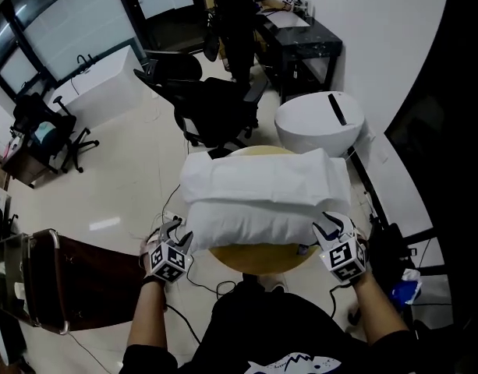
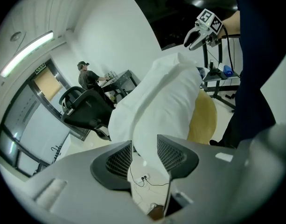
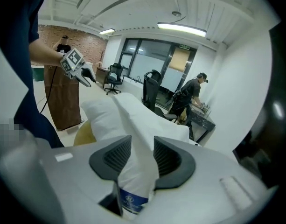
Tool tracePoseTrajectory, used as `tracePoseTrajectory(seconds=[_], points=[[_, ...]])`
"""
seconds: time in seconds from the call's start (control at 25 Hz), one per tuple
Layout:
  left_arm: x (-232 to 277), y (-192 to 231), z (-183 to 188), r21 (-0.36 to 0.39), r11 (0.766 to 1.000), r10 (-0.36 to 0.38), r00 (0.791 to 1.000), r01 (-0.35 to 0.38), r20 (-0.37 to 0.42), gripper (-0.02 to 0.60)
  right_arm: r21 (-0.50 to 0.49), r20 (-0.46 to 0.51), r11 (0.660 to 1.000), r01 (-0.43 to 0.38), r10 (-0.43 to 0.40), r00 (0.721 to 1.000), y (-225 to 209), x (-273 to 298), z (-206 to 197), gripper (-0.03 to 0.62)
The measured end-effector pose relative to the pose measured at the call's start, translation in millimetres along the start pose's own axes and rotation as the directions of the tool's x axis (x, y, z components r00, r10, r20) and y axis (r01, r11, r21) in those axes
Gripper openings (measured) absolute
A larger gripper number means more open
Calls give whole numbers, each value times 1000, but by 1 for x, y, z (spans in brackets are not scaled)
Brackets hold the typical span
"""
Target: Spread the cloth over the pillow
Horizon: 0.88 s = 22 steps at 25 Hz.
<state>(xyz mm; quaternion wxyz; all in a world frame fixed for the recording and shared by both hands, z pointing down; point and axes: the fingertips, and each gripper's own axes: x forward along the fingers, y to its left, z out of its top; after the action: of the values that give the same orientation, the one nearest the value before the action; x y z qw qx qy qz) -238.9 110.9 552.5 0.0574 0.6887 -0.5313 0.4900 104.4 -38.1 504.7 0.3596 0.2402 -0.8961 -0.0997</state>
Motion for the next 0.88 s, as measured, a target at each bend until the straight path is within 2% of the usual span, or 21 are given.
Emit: tracePoseTrajectory(seconds=[0.12,0.28,0.4,0.52,0.56,0.72,0.88], points=[[27,18,-12,4,1000,-20,998,20,-56,158,60,-52,998,17,-14,999,-10,14,-16,161],[77,40,-40,65,996,-50,991,58,-122,158,136,-131,989,60,-42,990,-20,21,-30,164],[104,51,-49,114,989,-75,986,92,-147,169,53,-189,995,79,-68,980,-24,33,-32,180],[133,53,-56,174,974,-118,982,144,-148,247,-62,-201,997,45,-56,978,-18,50,-21,203],[141,54,-56,192,969,-128,981,155,-148,255,-101,-204,994,34,-54,977,-14,56,-17,209],[164,63,-57,258,949,-151,979,183,-138,255,-263,-262,965,10,-82,962,-6,85,-16,225],[174,66,-60,301,930,-175,974,211,-142,236,-301,-330,954,-12,-92,940,-6,105,-31,225]])
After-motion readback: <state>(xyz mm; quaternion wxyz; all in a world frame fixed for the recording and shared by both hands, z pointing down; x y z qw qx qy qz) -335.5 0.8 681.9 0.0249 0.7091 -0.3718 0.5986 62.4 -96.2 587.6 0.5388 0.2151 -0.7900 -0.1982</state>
